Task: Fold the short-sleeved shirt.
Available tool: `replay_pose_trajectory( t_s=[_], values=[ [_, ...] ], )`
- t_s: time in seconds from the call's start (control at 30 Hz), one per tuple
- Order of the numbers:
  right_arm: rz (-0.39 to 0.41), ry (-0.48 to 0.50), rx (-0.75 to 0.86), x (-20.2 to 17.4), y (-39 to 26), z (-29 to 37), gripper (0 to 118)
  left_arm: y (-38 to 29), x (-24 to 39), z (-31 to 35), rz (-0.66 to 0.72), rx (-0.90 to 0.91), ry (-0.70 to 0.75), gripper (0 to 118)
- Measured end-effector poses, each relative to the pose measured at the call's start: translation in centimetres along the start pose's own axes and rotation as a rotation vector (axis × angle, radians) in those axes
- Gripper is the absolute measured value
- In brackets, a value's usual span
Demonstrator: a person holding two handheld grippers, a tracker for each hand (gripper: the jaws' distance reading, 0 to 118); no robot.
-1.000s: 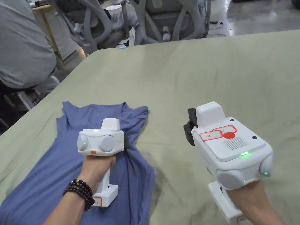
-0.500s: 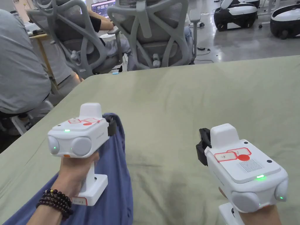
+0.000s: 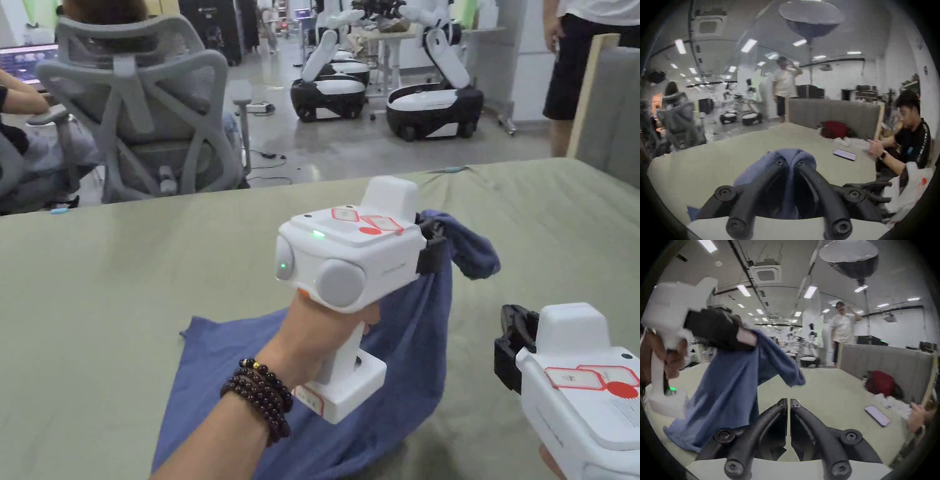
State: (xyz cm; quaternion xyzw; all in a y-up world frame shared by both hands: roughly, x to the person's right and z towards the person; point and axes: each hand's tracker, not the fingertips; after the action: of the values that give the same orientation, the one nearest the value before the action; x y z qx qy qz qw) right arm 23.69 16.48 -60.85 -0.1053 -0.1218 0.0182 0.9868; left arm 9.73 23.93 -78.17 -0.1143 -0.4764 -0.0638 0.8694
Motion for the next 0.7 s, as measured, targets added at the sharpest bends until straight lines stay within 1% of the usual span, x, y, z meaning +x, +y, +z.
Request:
replay_pose_trajectory(
  t_s=[0.1,0.2,0.27,0.3,0.4,0.43,0.47,0.53,0.57,0.6,0.63,0.7],
  values=[
    [-0.020,-0.109,-0.049,4.7,-1.1,1.3,5,-3.3,3.8,-7.4,0.028,-0.130,-0.079,5],
    [-0.035,-0.153,-0.068,7.6,-2.1,1.4,5,-8.3,6.6,-12.6,0.018,-0.290,-0.099,5],
    [-0.032,-0.162,-0.078,8.6,-2.6,1.3,5,-11.1,7.5,-14.5,-0.005,-0.355,-0.084,5],
    [-0.037,-0.166,-0.083,8.9,-2.8,1.1,5,-12.2,7.7,-15.1,0.015,-0.385,-0.075,5],
    [-0.049,-0.157,-0.094,9.0,-3.1,0.6,5,-13.1,6.8,-14.7,0.050,-0.378,-0.071,7],
    [-0.049,-0.155,-0.096,8.7,-3.1,0.5,5,-12.7,6.5,-14.3,0.067,-0.367,-0.059,19],
    [-0.050,-0.148,-0.095,8.5,-3.1,0.3,5,-12.3,6.3,-13.9,0.081,-0.361,-0.052,45],
    [-0.059,-0.129,-0.088,7.8,-2.9,0.4,5,-11.0,5.6,-12.5,0.046,-0.318,0.000,118],
    [-0.055,-0.120,-0.085,7.4,-2.8,0.5,5,-10.5,5.2,-11.5,0.029,-0.290,0.020,117],
    [-0.047,-0.110,-0.085,6.9,-2.7,0.3,5,-9.9,4.5,-9.5,0.031,-0.223,0.014,111],
    [-0.043,-0.102,-0.084,6.5,-2.6,0.4,5,-9.3,4.0,-7.8,0.013,-0.176,0.052,112],
    [-0.042,-0.074,-0.081,5.4,-2.4,0.7,5,-8.8,2.5,-3.5,0.047,-0.161,0.105,113]
  ],
)
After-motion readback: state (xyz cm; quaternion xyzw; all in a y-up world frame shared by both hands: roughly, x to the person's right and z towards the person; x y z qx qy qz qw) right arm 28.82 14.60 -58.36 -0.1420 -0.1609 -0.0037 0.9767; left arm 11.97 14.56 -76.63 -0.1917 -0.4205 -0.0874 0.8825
